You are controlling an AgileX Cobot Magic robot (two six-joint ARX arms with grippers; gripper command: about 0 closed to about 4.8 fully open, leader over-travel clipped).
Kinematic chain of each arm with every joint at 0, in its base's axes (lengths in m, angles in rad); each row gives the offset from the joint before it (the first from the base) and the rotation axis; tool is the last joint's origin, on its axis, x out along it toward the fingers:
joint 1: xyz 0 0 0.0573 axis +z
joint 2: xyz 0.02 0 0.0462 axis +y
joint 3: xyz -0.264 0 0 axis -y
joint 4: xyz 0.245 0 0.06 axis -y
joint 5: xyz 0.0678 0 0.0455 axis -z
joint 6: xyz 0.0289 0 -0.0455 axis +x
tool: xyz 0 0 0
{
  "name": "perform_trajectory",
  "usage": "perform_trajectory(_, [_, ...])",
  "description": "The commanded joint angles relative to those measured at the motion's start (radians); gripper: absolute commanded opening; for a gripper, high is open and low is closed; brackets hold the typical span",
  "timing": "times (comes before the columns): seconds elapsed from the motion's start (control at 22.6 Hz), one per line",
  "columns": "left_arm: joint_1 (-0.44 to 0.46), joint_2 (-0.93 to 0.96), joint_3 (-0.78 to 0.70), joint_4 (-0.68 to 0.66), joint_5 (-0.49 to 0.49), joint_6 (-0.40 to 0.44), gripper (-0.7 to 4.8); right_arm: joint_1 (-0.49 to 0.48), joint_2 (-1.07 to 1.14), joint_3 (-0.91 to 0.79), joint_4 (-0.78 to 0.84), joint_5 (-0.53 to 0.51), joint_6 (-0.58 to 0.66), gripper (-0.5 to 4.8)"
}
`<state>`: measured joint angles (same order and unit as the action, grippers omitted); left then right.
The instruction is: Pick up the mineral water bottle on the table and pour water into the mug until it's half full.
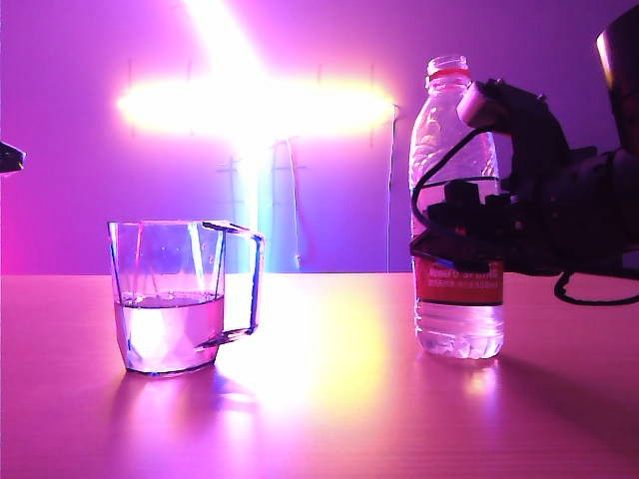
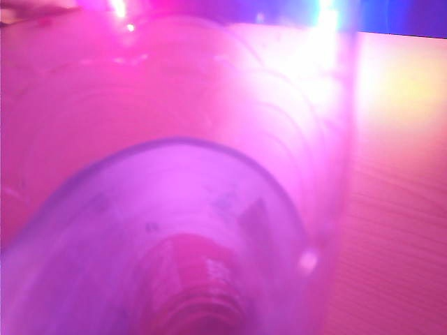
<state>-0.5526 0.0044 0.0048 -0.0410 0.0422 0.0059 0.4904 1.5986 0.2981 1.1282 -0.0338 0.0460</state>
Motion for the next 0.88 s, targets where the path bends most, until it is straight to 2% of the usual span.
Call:
perform_trajectory(0.04, [0.0,0.002,0.004,0.012,0.004,-0.003,-0.02,0.002,-0.005,0.003,0.028,-0.034,0.008,2.15])
perform_trajectory(0.27, [-0.001,0.002,0.004,0.012,0.004,-0.003,-0.02,0.002,-0.006,-0.018,0.028,-0.048,0.008,2.2])
perform_trajectory(0.4, [0.0,0.002,0.004,0.012,0.004,-0.003,-0.02,0.002,-0.006,-0.048,0.048,-0.047,0.007,2.55])
perform_trajectory(0.49, [-0.001,0.002,0.004,0.012,0.004,-0.003,-0.02,0.002,-0.006,-0.069,0.06,-0.047,0.007,2.81])
perform_trajectory(0.53, [0.0,0.002,0.004,0.012,0.004,-0.003,-0.02,0.002,-0.006,-0.087,0.071,-0.048,0.007,3.17])
perform_trajectory(0.57, [0.0,0.002,0.004,0.012,0.004,-0.003,-0.02,0.002,-0.006,-0.103,0.093,-0.048,0.008,3.86])
perform_trajectory(0.62, [-0.001,0.002,0.004,0.012,0.004,-0.003,-0.02,0.002,-0.006,-0.114,0.112,-0.048,0.01,4.11])
perform_trajectory(0.8, [0.0,0.002,0.004,0.012,0.004,-0.003,-0.02,0.002,-0.006,-0.145,0.17,-0.047,0.011,4.16])
perform_trajectory(0.88, [0.0,0.002,0.004,0.012,0.004,-0.003,-0.02,0.002,-0.006,-0.161,0.198,-0.047,0.011,4.51])
